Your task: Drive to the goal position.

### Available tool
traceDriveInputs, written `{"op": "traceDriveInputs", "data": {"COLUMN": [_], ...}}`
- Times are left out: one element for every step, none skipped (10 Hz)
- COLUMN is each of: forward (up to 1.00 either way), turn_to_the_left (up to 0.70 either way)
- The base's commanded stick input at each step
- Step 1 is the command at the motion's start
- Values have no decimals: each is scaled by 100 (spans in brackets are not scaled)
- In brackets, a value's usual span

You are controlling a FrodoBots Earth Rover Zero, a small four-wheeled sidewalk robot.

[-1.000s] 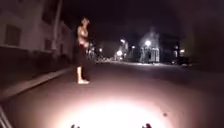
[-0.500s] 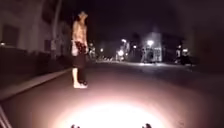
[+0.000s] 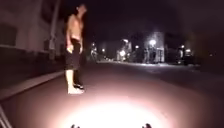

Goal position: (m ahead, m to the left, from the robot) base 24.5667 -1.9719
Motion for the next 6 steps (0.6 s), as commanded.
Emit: {"op": "traceDriveInputs", "data": {"forward": [85, 85, 85, 85, 85, 85], "turn_to_the_left": [0, 0, 0, 0, 0, 0]}}
